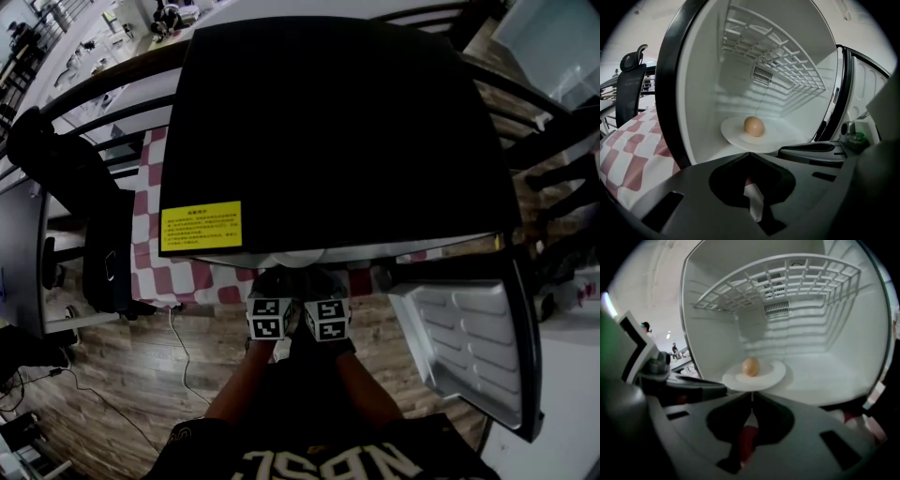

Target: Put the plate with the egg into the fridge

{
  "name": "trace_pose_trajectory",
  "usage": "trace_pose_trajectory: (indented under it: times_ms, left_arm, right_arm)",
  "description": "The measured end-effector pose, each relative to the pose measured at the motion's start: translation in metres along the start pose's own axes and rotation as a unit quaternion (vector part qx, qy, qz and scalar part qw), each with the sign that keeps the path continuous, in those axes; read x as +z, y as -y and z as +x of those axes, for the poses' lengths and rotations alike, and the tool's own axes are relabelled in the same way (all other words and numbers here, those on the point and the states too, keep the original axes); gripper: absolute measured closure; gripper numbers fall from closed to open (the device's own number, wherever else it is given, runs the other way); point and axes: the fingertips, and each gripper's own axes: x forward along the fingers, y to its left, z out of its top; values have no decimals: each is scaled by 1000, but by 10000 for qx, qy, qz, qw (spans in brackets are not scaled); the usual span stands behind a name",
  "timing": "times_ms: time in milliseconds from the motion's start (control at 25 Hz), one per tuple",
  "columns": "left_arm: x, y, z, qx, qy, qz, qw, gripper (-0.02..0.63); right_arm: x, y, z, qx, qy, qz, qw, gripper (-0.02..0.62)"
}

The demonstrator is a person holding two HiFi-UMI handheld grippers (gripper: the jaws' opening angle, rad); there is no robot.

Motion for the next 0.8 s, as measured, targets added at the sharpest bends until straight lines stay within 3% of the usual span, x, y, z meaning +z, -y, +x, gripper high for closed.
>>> trace_pose_trajectory:
  times_ms: [400,800]
  left_arm:
    - [5,-6,14,133,-94,9,9999,588]
    - [16,-9,21,214,-183,-241,9993,588]
  right_arm:
    - [13,8,13,-25,-81,-98,9999,561]
    - [23,13,25,-39,-163,-169,9997,561]
